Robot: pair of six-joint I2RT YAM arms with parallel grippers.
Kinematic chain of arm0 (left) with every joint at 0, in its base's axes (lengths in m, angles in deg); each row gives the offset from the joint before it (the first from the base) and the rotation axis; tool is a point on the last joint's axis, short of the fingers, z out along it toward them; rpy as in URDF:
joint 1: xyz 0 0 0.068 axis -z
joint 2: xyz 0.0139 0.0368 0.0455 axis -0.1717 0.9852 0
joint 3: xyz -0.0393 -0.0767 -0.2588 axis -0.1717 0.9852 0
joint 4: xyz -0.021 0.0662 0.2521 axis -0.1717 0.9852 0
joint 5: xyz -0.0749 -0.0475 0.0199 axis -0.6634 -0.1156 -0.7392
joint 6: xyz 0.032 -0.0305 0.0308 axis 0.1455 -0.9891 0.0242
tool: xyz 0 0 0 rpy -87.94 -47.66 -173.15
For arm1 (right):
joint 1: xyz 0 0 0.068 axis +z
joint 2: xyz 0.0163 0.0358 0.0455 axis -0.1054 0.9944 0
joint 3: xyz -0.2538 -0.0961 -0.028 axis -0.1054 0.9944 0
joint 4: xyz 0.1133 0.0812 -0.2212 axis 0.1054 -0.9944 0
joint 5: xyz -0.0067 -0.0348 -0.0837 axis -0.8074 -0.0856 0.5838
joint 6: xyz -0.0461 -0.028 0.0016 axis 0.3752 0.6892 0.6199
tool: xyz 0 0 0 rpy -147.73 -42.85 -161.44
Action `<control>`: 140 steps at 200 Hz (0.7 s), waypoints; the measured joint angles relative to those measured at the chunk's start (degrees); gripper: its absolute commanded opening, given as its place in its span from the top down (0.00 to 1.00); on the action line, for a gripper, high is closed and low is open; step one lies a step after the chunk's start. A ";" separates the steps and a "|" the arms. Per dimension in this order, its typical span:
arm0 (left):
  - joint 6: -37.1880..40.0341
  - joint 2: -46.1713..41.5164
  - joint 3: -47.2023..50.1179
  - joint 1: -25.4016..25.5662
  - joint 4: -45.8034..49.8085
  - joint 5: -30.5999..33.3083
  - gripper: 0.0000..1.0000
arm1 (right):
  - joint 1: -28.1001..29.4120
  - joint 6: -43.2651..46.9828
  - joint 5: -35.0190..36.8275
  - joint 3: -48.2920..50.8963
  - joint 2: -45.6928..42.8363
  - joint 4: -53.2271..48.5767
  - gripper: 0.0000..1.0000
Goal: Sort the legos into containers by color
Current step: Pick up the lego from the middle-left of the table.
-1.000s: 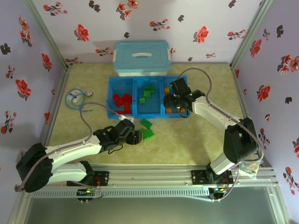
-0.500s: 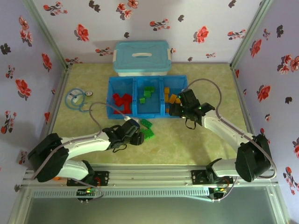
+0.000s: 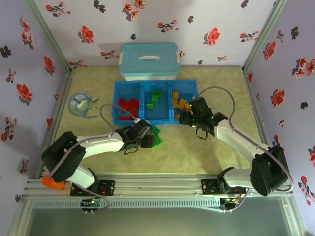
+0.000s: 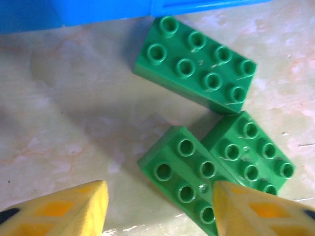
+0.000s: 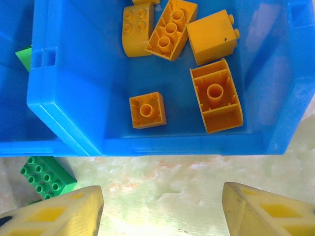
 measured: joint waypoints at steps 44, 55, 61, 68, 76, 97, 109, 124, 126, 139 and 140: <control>-2.10 -4.11 3.37 -3.15 2.10 -0.11 0.50 | 0.00 -0.26 0.00 1.95 -1.01 0.46 0.36; -2.45 -7.37 5.51 -4.52 2.78 -0.11 0.50 | 0.00 -0.44 -0.02 2.29 -1.01 0.61 0.36; -2.56 -9.18 6.40 -5.33 3.26 -0.09 0.49 | 0.00 -0.46 -0.15 2.45 -1.01 0.76 0.37; -2.58 -11.26 7.10 -6.16 4.00 0.04 0.48 | 0.00 -0.59 -0.22 2.62 -1.01 1.01 0.37; -2.58 -13.11 7.19 -6.78 5.07 0.39 0.47 | 0.00 -0.68 -0.42 2.75 -1.01 1.36 0.37; -2.56 -15.30 5.66 -7.02 7.19 0.76 0.37 | 0.00 -1.05 -0.63 2.82 -1.01 2.10 0.37; -2.82 -15.17 3.98 -7.02 8.57 0.79 0.32 | 0.00 -1.11 -0.63 2.91 -1.01 2.56 0.37; -3.74 -14.32 2.05 -6.99 9.94 0.74 0.29 | 0.00 -1.55 -0.63 3.10 -1.03 2.99 0.37; -3.82 -14.05 1.81 -6.97 10.10 0.72 0.28 | 0.00 -1.64 -0.63 3.15 -1.03 3.04 0.37; -5.22 -12.07 0.09 -6.62 11.10 0.55 0.27 | 0.00 -1.92 -0.63 3.43 -1.11 3.28 0.37; -5.40 -11.76 -0.11 -6.56 11.28 0.59 0.27 | 0.00 -1.95 -0.63 3.48 -1.11 3.30 0.37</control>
